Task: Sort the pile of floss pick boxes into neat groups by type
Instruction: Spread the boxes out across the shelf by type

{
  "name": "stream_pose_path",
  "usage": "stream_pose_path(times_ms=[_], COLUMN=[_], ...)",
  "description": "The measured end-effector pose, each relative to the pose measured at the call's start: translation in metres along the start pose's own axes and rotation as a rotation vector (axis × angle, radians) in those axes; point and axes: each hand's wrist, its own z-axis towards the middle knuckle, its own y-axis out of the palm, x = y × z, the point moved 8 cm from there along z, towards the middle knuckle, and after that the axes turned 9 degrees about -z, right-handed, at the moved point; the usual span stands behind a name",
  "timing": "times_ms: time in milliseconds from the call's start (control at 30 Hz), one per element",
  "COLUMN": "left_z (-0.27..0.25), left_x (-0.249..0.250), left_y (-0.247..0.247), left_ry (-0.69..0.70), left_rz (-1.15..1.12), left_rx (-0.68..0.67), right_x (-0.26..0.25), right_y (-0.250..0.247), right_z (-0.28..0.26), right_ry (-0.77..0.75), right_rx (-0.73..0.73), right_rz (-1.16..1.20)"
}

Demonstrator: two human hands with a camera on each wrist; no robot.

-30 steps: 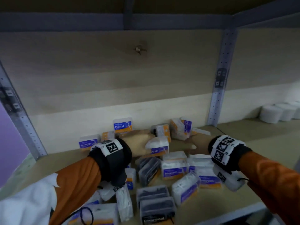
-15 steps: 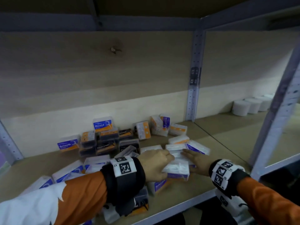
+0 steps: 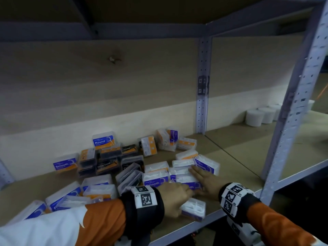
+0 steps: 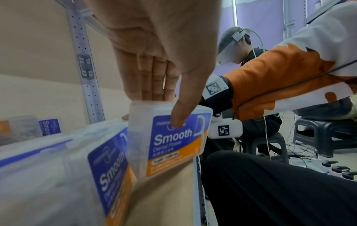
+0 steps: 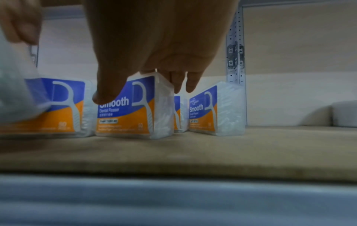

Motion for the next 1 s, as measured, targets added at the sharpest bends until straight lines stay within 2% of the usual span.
stream_pose_path(times_ms=[133, 600, 700, 800, 1000], left_z=[0.004, 0.015, 0.016, 0.017, 0.019], left_x=[0.0, -0.009, -0.01, -0.012, -0.018], left_y=[0.007, 0.006, 0.005, 0.004, 0.003], left_ry=[-0.001, -0.094, -0.103, -0.108, -0.07], left_rz=[-0.001, -0.027, -0.019, -0.012, 0.015], left_rx=[-0.052, -0.09, -0.098, -0.11, -0.147], right_x=[0.003, 0.004, 0.004, 0.007, 0.014], right_y=[0.004, 0.003, 0.002, -0.001, -0.019], right_z=[0.005, 0.006, 0.007, 0.008, 0.015], right_ry=[-0.004, 0.008, -0.001, 0.014, 0.037], right_rx=[-0.003, 0.001, -0.039, -0.059, -0.01], right_rz=[-0.002, 0.033, 0.021, 0.029, 0.029])
